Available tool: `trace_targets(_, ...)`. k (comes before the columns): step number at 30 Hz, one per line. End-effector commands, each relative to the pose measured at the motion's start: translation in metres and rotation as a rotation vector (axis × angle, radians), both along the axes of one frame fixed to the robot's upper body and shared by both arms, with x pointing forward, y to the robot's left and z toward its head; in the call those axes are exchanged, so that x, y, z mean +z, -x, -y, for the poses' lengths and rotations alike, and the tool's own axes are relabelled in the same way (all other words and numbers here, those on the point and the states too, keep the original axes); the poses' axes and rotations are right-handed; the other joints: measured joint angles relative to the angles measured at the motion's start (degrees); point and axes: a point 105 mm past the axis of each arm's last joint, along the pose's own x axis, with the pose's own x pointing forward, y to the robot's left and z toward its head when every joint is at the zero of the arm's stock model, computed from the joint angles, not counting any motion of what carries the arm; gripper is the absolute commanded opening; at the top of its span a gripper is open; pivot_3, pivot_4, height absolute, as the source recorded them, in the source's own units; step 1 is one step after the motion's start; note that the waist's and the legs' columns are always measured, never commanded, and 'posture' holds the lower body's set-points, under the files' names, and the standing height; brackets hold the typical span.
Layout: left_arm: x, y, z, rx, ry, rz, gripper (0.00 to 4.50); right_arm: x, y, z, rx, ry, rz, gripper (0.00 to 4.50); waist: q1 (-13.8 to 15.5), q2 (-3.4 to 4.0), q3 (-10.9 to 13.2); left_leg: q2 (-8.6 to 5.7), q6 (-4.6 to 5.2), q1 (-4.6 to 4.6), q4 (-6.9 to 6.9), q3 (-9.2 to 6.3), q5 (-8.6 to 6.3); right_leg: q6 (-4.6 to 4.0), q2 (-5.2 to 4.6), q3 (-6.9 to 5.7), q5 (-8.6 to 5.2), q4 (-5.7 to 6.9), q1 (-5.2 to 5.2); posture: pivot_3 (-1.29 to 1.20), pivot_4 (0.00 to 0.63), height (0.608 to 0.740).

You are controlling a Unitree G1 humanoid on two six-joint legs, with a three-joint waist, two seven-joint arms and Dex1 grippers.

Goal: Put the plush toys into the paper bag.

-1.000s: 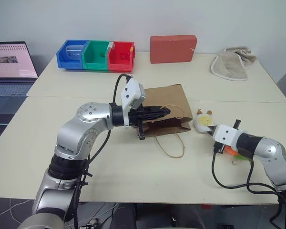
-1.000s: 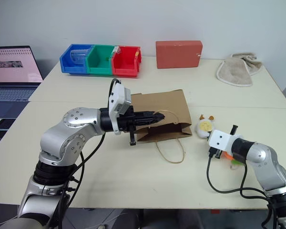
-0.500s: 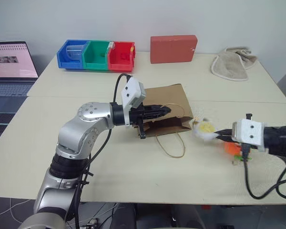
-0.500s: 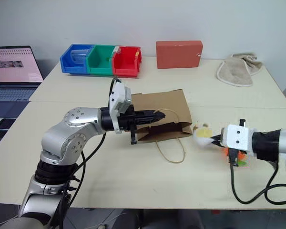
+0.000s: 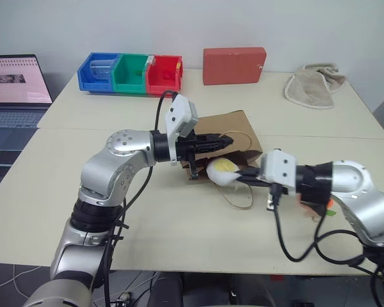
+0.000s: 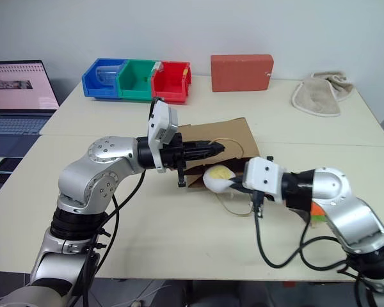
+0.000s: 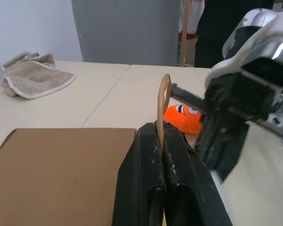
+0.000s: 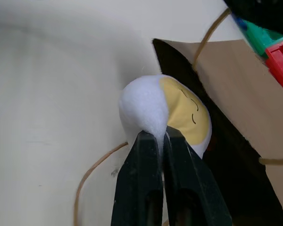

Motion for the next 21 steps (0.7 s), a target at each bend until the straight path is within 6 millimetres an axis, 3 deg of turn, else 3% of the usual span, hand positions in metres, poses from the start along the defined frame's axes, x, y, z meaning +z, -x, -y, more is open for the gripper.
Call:
trace_targets(1, 0.013, 0.007, 0.002, -0.031, 0.028, 0.038, 0.00, -0.003, -0.013, -0.009, -0.035, 0.031, 0.111, 0.04, 0.02, 0.00, 0.00, 0.00, 0.00, -0.01, -0.02, -0.01, 0.00, -0.01, 0.00, -0.01, 0.00, 0.00, -0.03, 0.00, 0.150, 0.740)
trace_targets(8, 0.013, 0.010, 0.002, -0.044, 0.031, 0.029, 0.00, -0.009, -0.041, -0.031, -0.158, -0.018, 0.254, 0.04, -0.02, 0.00, 0.00, 0.00, 0.00, -0.01, -0.02, -0.02, 0.00, 0.00, 0.01, -0.01, 0.00, 0.04, -0.05, 0.00, 0.150, 0.740)
trace_targets(20, 0.020, 0.010, 0.007, -0.052, 0.078, -0.006, 0.00, -0.015, -0.056, -0.051, -0.229, 0.004, 0.446, 0.04, -0.05, 0.00, 0.00, 0.00, 0.00, -0.01, -0.02, -0.02, 0.00, -0.01, 0.01, -0.01, 0.00, 0.05, -0.05, 0.00, 0.150, 0.740)
trace_targets(21, 0.021, 0.008, 0.006, -0.044, 0.084, -0.009, 0.00, -0.015, -0.056, -0.050, -0.237, -0.006, 0.443, 0.24, -0.05, 0.00, 0.00, 0.00, 0.00, -0.01, -0.02, -0.04, 0.00, -0.01, 0.01, -0.02, 0.00, 0.06, -0.05, 0.00, 0.150, 0.740)
